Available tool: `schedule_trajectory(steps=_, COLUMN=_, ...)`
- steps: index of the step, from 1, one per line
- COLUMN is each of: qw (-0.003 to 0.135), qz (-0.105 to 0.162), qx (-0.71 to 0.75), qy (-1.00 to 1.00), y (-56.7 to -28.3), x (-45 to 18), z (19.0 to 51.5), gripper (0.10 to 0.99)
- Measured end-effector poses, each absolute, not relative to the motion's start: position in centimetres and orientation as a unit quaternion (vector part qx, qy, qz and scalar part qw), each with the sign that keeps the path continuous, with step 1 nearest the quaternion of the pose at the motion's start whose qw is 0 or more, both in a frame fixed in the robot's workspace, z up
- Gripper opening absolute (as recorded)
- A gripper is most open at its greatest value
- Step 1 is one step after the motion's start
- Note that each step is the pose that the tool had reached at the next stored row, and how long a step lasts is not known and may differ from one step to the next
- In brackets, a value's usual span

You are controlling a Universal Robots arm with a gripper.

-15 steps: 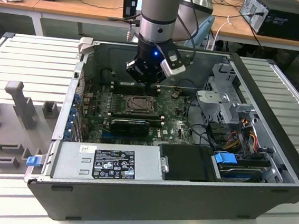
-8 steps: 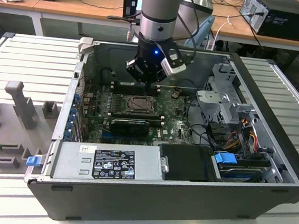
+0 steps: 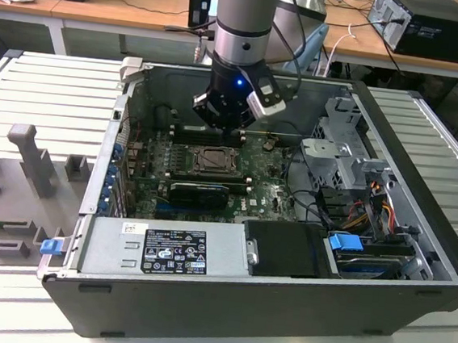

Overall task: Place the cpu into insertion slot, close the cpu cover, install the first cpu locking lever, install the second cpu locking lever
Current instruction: 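Install the second cpu locking lever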

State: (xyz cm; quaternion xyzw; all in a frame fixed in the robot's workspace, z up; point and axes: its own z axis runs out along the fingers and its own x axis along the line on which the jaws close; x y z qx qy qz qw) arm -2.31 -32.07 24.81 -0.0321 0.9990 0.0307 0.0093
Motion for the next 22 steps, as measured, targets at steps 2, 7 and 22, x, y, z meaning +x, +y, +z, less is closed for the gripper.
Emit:
schedule_trajectory(steps=2, qw=0.009, qz=0.031, qx=-0.032, qy=0.999, y=-32.3, x=-2.3, z=24.8, gripper=0.106)
schedule_trajectory(steps=7, qw=0.009, qz=0.031, qx=-0.032, qy=0.999, y=-33.0, x=-2.3, z=24.8, gripper=0.106)
schedule_trajectory(steps=22, qw=0.006, qz=0.031, qx=-0.032, qy=0.999, y=-35.4, x=-2.3, z=24.5, gripper=0.106)
